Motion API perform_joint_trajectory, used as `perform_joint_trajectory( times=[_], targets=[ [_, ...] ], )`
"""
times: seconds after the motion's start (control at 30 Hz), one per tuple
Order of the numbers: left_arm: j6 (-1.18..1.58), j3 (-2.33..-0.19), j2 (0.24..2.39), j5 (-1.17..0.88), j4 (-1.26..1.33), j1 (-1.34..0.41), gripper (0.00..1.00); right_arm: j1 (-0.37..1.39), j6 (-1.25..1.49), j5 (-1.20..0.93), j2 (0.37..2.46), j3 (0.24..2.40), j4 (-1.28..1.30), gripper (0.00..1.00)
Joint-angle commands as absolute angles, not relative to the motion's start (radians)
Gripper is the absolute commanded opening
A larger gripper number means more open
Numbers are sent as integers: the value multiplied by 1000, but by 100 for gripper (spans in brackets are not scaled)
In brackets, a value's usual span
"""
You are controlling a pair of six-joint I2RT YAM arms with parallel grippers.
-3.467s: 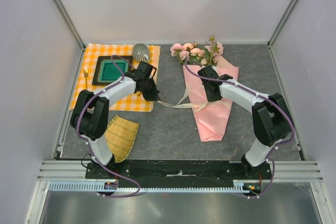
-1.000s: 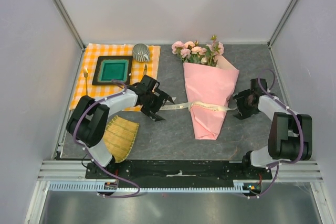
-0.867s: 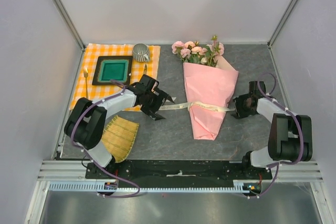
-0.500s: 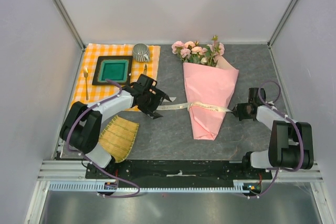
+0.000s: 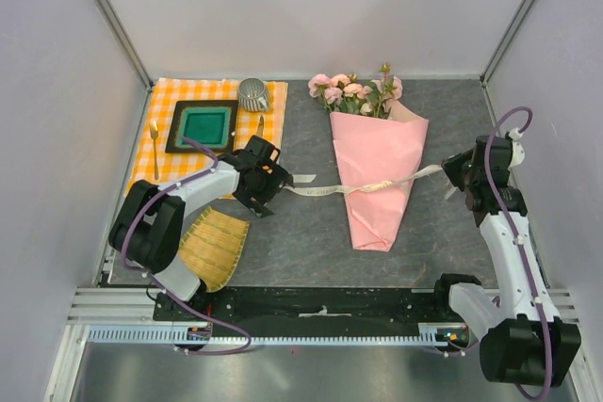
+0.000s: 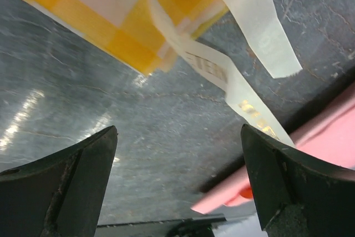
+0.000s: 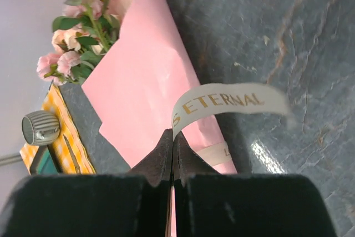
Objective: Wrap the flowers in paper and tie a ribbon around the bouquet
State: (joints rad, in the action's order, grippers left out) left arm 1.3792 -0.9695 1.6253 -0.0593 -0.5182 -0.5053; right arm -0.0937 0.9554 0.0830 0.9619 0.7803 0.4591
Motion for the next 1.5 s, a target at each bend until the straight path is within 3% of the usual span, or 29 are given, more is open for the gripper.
perform_joint_trajectory(
  times=[0.0,0.43,0.63,0.73,0.83,0.87,0.9,1.0,1.27,1.4,1.47],
  targets=[
    [1246,-1014,1640,99,-564,-508,99,-89,750,68,930,854,491,0],
    [1244,-1135,1789,34,-462,-555,97,-87,736,34,993,946,468,0],
    [1292,-1160,1841,147,-480,-564,87,-75,732,28,985,972,469,0],
    [1292,-1143,1848,204,-476,-566,75,-54,741,12,989,1006,471,0],
    [1252,-1134,1861,229,-440,-563,56,-11,745,26,994,1040,476,0],
    [1241,-1137,1862,247,-439,-563,22,-6,749,35,996,1049,474,0],
    [1238,-1143,1862,259,-445,-563,13,26,750,40,1000,1054,474,0],
    [1195,-1155,1839,308,-449,-557,2,58,758,35,1015,1069,477,0],
    [1180,-1126,1530,479,-629,-538,1,143,772,32,1029,1111,486,0],
    [1083,-1072,1442,284,-415,-548,1,146,769,73,1043,1115,489,0],
    [1083,-1074,1453,147,-341,-557,1,144,736,197,1058,1143,527,0]
  ],
)
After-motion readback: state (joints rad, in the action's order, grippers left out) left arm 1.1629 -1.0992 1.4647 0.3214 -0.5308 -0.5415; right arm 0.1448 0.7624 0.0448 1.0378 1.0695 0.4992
